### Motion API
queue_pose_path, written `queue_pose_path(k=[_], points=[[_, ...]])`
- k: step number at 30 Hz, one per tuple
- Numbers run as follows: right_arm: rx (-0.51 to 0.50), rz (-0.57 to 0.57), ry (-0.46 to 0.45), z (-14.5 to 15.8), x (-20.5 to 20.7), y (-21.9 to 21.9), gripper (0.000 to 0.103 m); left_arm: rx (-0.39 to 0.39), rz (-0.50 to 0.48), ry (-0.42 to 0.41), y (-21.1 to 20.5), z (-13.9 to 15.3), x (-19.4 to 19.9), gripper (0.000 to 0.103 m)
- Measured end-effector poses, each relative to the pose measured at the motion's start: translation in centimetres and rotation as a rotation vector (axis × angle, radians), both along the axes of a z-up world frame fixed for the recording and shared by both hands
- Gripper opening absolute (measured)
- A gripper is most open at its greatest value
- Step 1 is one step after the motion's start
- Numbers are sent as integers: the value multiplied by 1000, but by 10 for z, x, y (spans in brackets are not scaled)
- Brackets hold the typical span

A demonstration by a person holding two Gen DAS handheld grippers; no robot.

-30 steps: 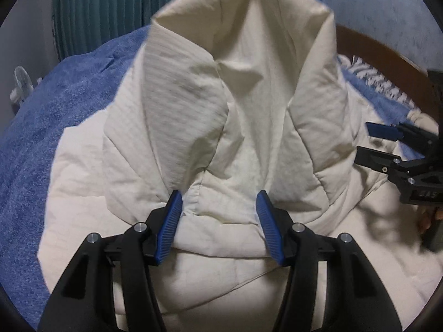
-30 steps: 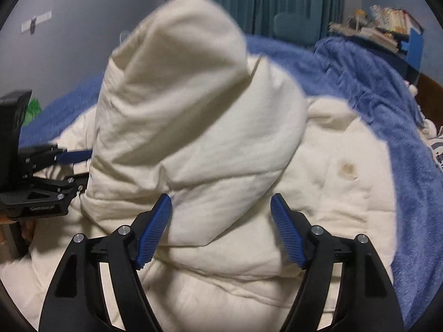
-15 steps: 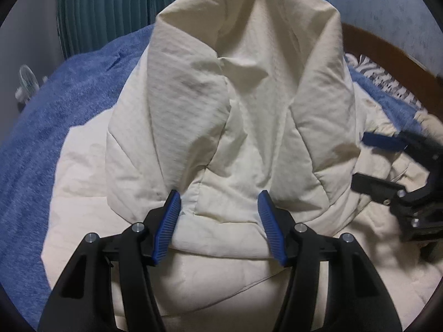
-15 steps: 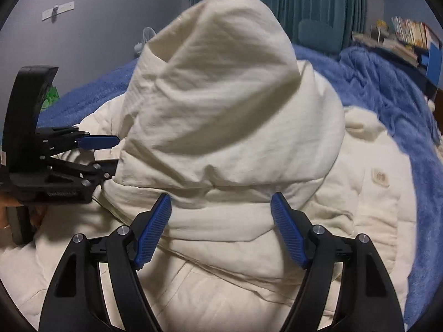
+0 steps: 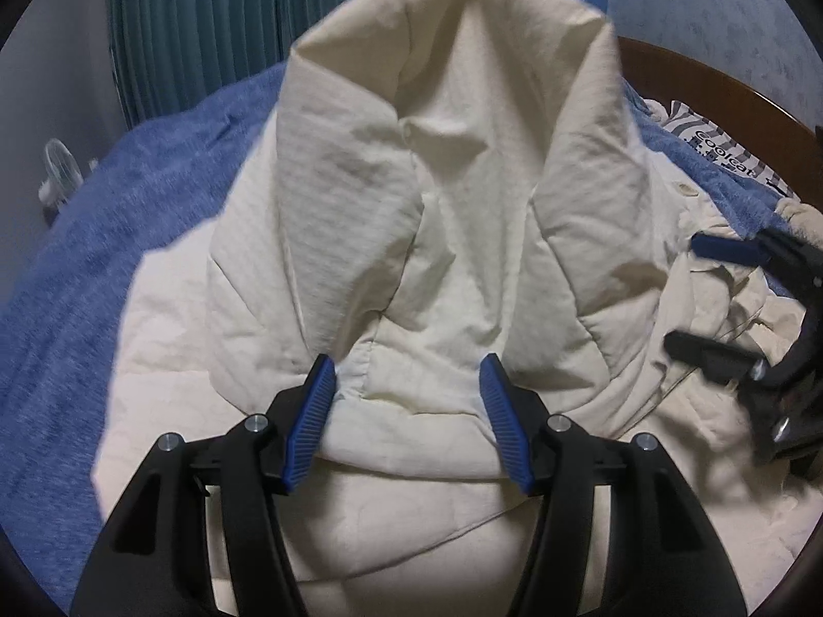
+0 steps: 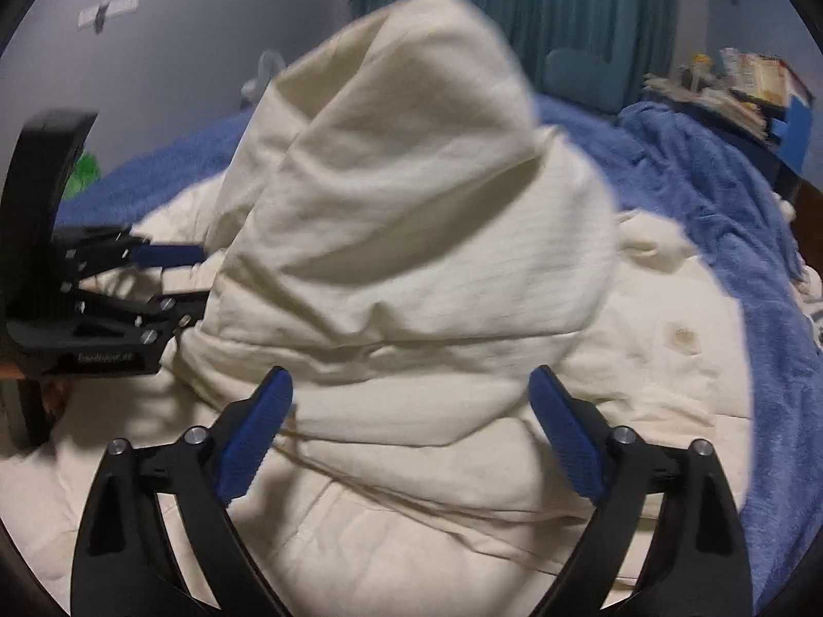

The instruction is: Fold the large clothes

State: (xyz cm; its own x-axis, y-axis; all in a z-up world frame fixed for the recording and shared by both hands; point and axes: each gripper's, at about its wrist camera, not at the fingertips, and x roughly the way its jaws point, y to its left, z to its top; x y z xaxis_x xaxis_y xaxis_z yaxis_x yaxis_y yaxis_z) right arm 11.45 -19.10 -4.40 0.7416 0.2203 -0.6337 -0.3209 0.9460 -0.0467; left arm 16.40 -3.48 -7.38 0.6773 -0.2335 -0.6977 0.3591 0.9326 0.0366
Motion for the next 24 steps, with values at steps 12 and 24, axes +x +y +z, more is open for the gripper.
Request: queue_pose_path(k=[12,24], points=[[83,-313,217,-21,19,-89,93,-15,167,60,24,3,0,82],[71,-338,230,-25,22,-89,96,25,160,58,20,-4,-1,85]])
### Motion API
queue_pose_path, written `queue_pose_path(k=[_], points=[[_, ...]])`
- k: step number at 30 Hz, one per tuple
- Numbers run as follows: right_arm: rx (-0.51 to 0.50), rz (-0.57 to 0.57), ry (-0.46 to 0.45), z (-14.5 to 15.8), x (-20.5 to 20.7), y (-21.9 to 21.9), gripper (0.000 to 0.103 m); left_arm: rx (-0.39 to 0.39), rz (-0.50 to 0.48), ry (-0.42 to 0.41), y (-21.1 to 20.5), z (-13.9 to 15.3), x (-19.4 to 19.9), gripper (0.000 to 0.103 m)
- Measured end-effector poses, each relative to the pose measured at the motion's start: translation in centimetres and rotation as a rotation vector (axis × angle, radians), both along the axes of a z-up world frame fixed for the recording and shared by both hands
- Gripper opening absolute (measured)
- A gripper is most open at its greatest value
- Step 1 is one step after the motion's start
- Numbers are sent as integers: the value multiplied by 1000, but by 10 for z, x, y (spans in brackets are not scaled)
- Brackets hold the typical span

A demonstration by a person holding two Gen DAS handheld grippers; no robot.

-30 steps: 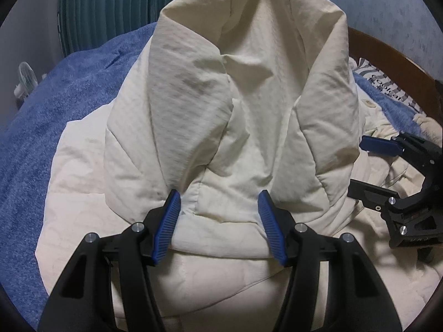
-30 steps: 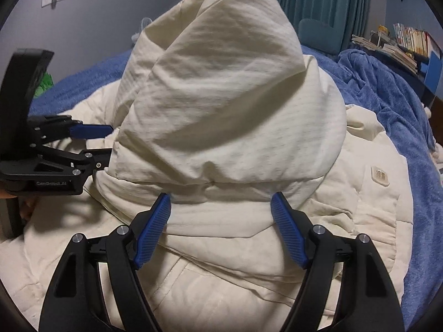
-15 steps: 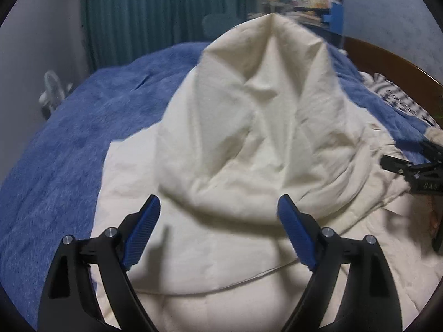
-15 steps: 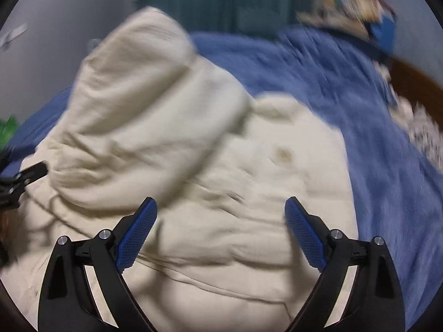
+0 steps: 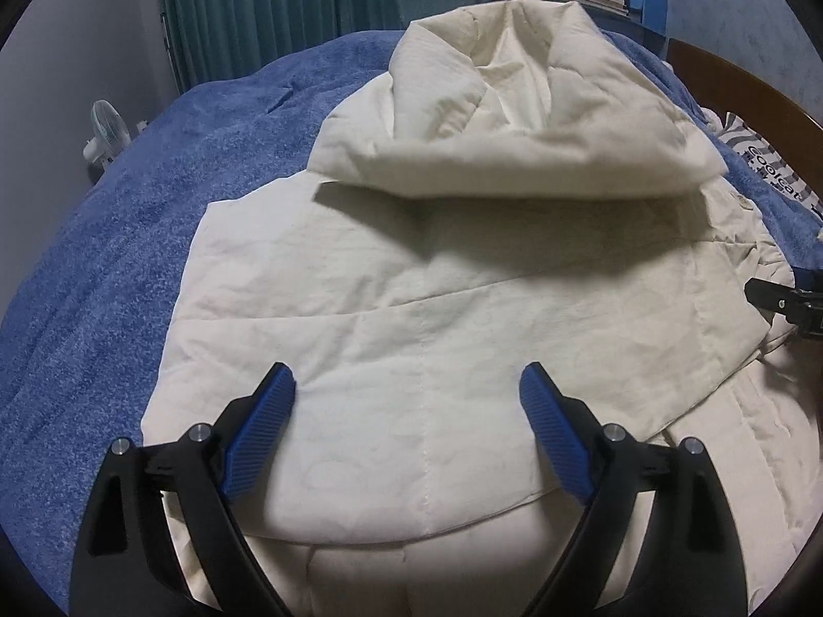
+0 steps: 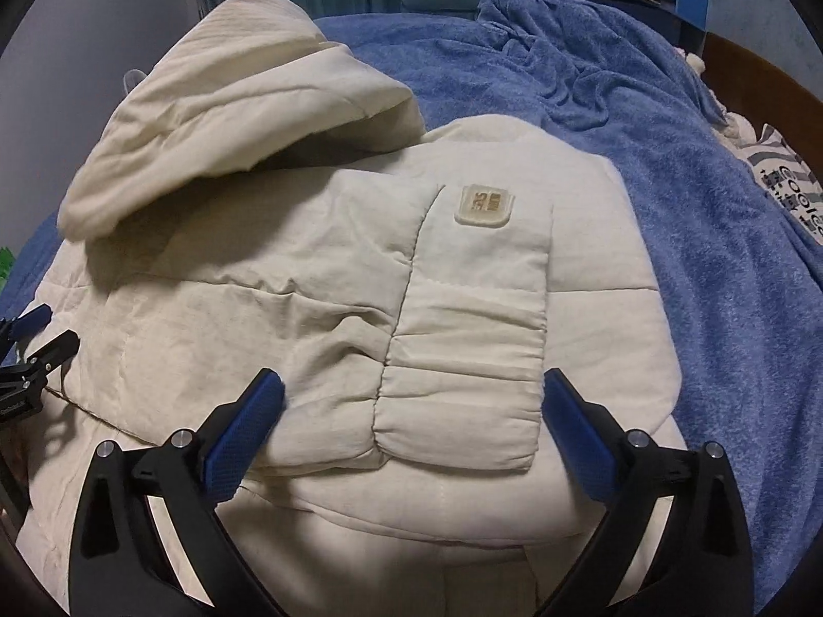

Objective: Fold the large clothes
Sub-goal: 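Move both open tools to the tan hem band of the jacket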

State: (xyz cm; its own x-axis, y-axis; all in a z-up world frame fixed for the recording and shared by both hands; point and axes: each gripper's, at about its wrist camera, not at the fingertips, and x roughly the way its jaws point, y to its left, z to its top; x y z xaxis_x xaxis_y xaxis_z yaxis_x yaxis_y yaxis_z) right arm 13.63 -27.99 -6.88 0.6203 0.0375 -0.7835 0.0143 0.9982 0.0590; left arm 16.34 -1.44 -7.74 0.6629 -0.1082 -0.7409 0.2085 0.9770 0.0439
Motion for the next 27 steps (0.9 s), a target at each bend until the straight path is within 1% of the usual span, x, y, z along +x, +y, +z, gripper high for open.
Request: queue_pose_path(k=[2,5,7,9,12,15,17,20,21,23,24,25,27], points=[[11,-11,-6,4,-4,-1,96,0,0,-6,1,2,-2,85],[39,-27,-22,14,-9,-5,96,-2,10,-37,5,14,-8,85],[53,-42,-54,23,-13,-8,96,-29,23,-59,10,26,-12,85],[71,-41,-93,34,-20,-11,96,-72,38,-73,15,41,-19,85],[60,-49,-81,44,-23,-15,96,-109,41,-69,20,58,-31,85],[94,-66,-89,59,-32,-21,96,-140,41,-68,28,73,-54,85],[95,-61,-101,70,-42,-24,96,-171,45,-44,35,80,-74,85],[86,-37,-160,91,-73,-27,96,-187,52,-13,47,87,-100,85],[85,-27,-161,96,-83,-28,96,-194,51,-3,52,90,-109,85],[124,-6,-140,104,-108,-33,96,-249,19,36,68,100,-131,85],[173,31,-126,105,-124,-36,96,-258,6,44,72,103,-138,85],[194,48,-113,106,-134,-39,96,-256,-6,56,81,109,-149,85],[177,76,-69,107,-167,-49,96,-204,-10,63,97,118,-172,85]])
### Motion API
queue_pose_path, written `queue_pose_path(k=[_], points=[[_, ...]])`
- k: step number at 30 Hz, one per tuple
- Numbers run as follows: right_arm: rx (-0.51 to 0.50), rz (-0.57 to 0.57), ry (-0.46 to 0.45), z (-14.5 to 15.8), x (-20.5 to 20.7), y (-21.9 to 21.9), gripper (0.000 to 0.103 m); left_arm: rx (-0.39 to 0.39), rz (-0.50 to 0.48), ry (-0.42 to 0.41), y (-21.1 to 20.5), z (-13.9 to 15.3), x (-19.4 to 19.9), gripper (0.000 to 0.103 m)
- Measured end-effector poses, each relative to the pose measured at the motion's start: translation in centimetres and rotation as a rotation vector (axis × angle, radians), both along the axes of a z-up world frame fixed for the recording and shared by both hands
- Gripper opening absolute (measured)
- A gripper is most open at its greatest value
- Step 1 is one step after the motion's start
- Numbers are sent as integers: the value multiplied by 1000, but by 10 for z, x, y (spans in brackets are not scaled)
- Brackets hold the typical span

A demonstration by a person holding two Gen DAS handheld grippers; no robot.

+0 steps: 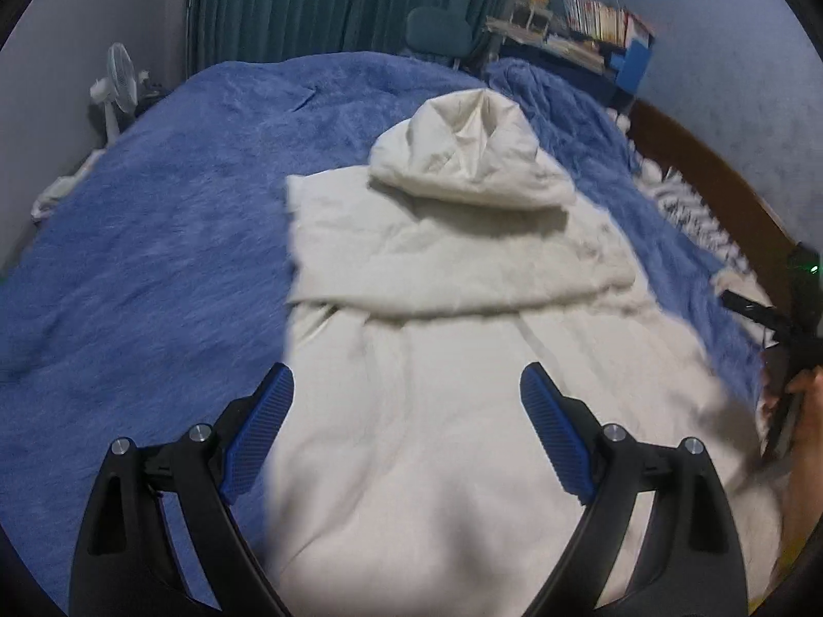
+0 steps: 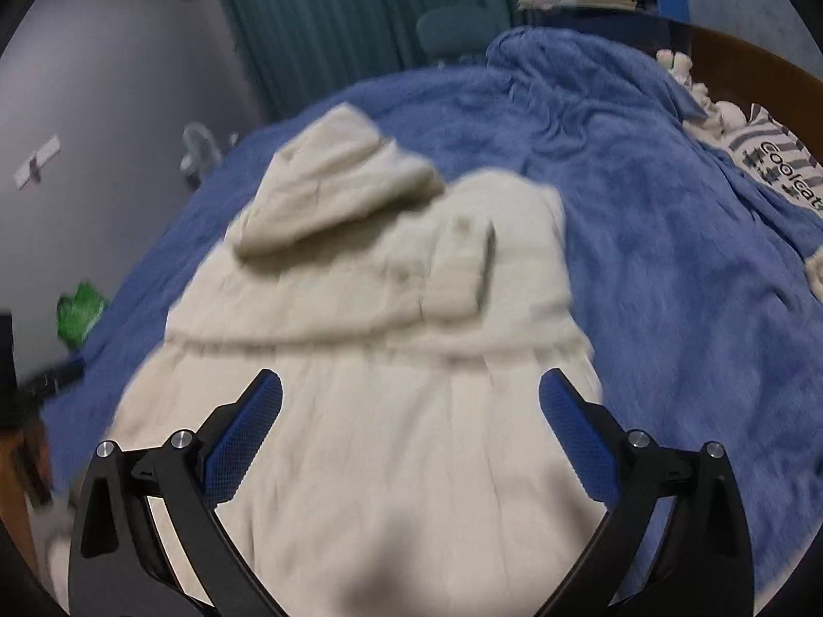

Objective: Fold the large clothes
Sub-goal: 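Move both open tools to the tan hem band of the jacket, then close both tools on the tan hem band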

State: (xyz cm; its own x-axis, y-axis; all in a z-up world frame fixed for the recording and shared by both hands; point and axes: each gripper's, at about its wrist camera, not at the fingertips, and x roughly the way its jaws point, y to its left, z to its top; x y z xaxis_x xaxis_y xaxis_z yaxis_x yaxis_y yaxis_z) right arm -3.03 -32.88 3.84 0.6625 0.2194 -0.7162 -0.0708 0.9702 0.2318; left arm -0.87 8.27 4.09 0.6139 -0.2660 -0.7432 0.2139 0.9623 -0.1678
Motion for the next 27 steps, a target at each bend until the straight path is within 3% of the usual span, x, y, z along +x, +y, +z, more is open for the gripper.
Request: queue_pose_path(k=[2,6,13,15,18,21,23,27], points=[[-56,7,11,3,-34,-9,96,16,-5,9,12,5,-18,85],[-35,-22,52,-2,-88,-30,96,28,-12,47,28,9,-53,85],[-37,-65,125,-23,-124,-51,95,60,-39,165,33,-25,-84,85],[-17,-58,150,-30,-126,-52,86,67,-44,186,33,-33,-86,81],[-7,-43,179,-40,-127,-52,83,75,-43,208,34,-43,-87,77],[-27,-27,220,-51,-122,-51,70,79,-46,237,36,-55,-87,63],[-6,-15,244,-56,-121,-53,59,48,-52,278,37,-64,-87,52],[48,16,290,-66,-119,-55,53,-7,-56,324,41,-71,-89,48]])
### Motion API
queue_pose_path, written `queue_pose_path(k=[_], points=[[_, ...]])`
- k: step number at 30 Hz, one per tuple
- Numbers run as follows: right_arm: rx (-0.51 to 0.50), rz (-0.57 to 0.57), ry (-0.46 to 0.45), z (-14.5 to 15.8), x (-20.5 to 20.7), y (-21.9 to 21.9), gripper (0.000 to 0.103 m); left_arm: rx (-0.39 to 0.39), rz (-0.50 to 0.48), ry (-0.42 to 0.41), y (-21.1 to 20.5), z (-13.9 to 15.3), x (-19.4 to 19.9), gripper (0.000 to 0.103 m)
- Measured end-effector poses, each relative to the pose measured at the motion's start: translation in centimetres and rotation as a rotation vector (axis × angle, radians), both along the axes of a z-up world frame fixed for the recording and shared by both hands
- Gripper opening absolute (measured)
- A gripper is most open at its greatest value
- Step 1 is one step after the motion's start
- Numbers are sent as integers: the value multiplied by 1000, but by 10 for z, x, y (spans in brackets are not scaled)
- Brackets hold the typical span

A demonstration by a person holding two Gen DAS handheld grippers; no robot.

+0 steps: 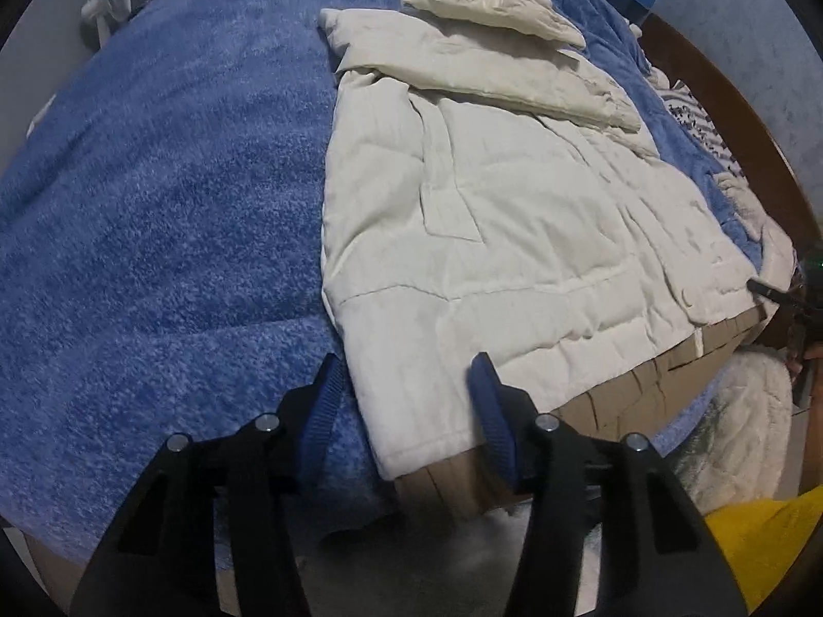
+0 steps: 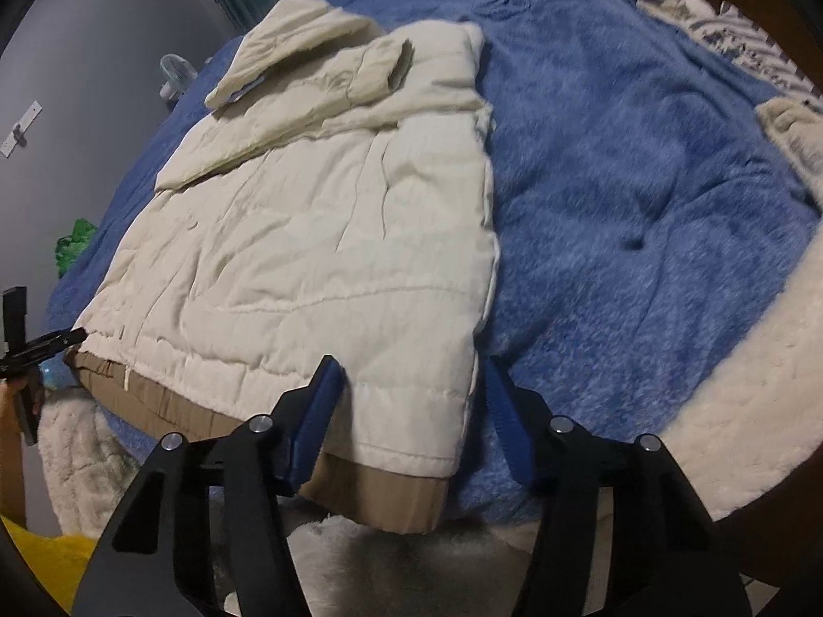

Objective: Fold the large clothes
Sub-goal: 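Close both tools on the tan hem band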

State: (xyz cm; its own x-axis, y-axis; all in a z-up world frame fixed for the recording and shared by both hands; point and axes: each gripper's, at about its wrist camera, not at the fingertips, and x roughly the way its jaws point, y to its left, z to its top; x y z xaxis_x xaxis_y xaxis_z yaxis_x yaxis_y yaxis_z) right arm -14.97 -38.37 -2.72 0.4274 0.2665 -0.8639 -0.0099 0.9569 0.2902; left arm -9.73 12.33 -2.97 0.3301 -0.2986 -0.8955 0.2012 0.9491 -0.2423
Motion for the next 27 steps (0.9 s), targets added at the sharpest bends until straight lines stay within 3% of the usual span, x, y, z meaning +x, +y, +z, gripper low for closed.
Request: queue_pose_path(k=[2,8,14,16,17,18,19,22,27], points=[[16,10,9,-2,0,1,53,-45,-6,36,-1,-3,2,48],[33,28,36,-8,11,3,55,7,-62,32,-16,-6,7,47],[-59,103,29,-4,3,14,55,19,-106,35,-17,-6,0,45],[-71,117,22,-4,2,16,49,34,-130,46,-19,-10,-2,43],[-90,122,-12,1,1,17,31,34,-140,37,-20,-9,-2,31],[-115,146,-66,10,-2,22,22,41,-144,0,-20,-3,-2,24],[-161,168,-121,20,-4,28,20,46,-144,-36,-21,3,-2,16],[-233,208,-229,47,-5,42,15,2,-126,-145,-18,35,3,13],[-159,173,-335,91,21,30,12,-137,-113,-215,-14,76,29,12]])
